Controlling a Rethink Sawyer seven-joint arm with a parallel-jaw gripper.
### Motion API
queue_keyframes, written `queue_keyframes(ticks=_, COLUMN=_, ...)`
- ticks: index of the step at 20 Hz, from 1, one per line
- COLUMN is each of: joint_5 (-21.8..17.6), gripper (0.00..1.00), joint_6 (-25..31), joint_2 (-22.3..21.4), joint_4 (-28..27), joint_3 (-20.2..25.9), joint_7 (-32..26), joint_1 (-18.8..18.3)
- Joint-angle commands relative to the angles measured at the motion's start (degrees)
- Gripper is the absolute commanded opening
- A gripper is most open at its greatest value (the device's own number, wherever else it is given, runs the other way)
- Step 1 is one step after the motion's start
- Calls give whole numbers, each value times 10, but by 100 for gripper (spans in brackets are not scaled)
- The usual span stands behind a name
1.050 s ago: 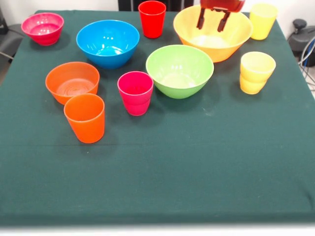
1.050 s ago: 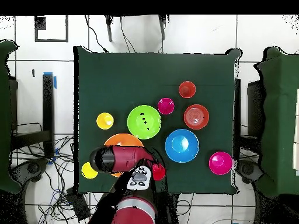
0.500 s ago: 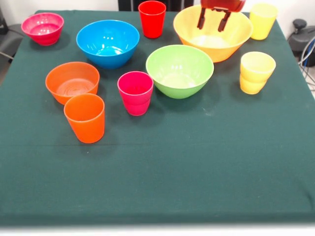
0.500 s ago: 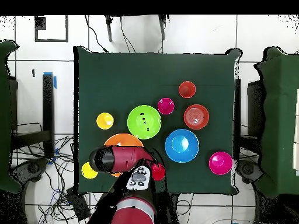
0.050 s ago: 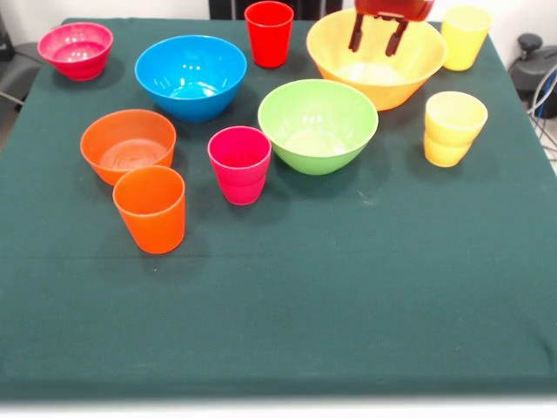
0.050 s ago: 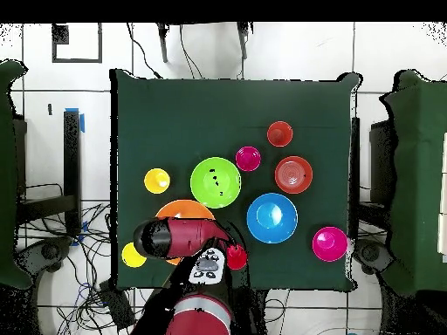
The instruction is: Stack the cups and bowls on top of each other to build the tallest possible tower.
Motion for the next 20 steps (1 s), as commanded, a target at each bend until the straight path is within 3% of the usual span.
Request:
queue_keyframes(ticks=1, joint_5=-4, gripper=100, joint_6=-29, joint_2=6, joint_4=-31, joint_3=32, joint_7=74, joint_1=-3)
queue_keyframes(ticks=20, joint_5=-3, gripper=100, joint_6=-25, joint_2=7, joint_4=-33, joint_3=33, joint_7=73, joint_1=-6)
